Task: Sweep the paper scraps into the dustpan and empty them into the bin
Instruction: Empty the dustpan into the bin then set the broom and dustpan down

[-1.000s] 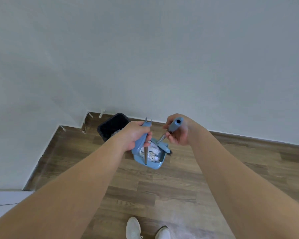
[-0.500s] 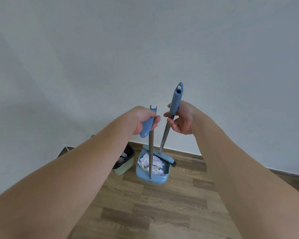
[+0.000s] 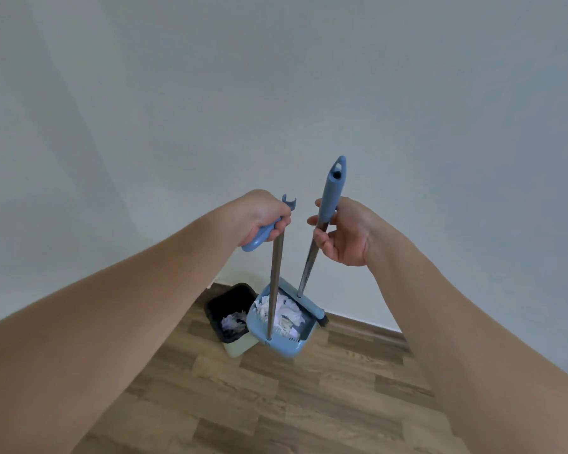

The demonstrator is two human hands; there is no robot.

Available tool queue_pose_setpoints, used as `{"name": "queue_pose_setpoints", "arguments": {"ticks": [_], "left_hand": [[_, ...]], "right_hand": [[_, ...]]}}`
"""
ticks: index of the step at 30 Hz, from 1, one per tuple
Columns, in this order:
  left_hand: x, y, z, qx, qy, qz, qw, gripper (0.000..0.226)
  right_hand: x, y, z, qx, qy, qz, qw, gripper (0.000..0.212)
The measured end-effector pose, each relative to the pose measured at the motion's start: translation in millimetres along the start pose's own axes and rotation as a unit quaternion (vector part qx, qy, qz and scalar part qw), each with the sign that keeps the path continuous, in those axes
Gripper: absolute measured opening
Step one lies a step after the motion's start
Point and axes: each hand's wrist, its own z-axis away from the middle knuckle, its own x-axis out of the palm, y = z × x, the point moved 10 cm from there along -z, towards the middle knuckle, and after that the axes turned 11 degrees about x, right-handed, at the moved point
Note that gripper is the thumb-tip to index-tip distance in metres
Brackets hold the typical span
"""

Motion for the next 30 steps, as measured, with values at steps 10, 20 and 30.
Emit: {"name": "queue_pose_setpoints", "arguments": {"ticks": [10, 20, 30], "left_hand": [[-42, 14, 0, 0.033, 0.035, -0.066, 0.997, 0.032], [-74, 11, 5, 0.076, 0.044, -0.139, 0.986, 0.027], [-90, -18, 6, 0.115, 0.017, -0.241, 0.964, 0.02]], "right_hand": [[55, -13, -8, -0.014, -0.017, -0.01, 1.0, 0.024], [85, -11, -18, -0.02, -0.037, -0.037, 0.998, 0.021], [108, 5, -35, -0.01, -0.045, -0.022, 0.999, 0.012]]}}
